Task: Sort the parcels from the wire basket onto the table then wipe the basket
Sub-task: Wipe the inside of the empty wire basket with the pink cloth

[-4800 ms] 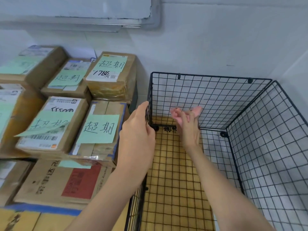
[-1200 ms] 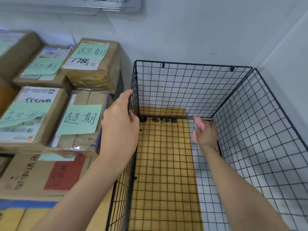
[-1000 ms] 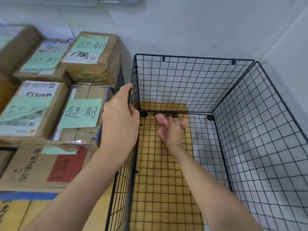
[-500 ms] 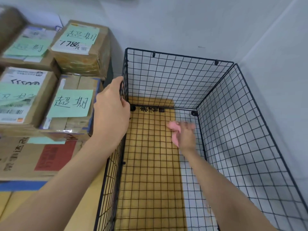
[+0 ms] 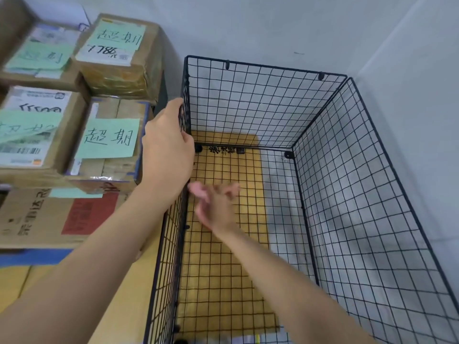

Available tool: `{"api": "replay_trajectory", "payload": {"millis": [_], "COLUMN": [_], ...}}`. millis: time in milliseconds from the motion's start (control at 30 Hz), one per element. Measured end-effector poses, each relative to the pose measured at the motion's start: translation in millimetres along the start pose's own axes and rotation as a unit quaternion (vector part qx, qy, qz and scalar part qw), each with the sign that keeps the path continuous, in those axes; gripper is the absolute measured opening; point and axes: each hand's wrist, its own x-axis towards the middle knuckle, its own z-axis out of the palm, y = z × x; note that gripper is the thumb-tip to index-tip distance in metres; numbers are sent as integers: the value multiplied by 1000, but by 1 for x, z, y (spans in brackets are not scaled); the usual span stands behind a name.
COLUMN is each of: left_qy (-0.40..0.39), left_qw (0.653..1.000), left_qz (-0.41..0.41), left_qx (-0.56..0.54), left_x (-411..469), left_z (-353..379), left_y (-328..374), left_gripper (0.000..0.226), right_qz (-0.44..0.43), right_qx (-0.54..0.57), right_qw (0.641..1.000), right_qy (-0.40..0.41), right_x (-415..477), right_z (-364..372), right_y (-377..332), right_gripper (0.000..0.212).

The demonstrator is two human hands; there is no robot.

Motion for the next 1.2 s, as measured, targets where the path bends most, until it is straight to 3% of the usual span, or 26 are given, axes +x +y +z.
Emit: {"api": "replay_trajectory", "payload": {"millis": [133,267,500,700,833,967,1033,1100,1200], "left_qy": [-2,-1,4,4,3,1,-1,0,-4], "left_qw": [1000,1000,1000,1000,1000,1000,1000,1000,1000], "left_qz": [6,9,11,14,14,19,19,20,19], "left_qx": [3,2,10,12,8,-2,-1,0,18], "left_x": [1,0,-1,-1,0,1,1,1,1], "left_z": [0,-1,-1,-1,0,0,0,-1,-2], "left_y": [-1,-2,1,1,0,-2,-2,-2,-2], "left_gripper": [55,56,56,56,56,56,56,56,56], "right_qz": [22,25,206,251,146,-7,-27,-10,-98], "right_qx": [73,-11,-181,-99,-58,-10,11,27,-31], "right_qw": [997,1000,960,957,984,1000,999,999,994], "right_qy": [-25,-13,63,102,87,11,-27,-43,-21], "right_x": [-14,-11,-40,-43,-41,-56,-65,-69,-71], "right_z": [15,-7,-89,-82,-54,-1,19,27,17], "right_y": [-41,12,146,151,98,7,-32,-43,-20], "right_gripper": [58,56,40,37,41,52,57,58,59]}}
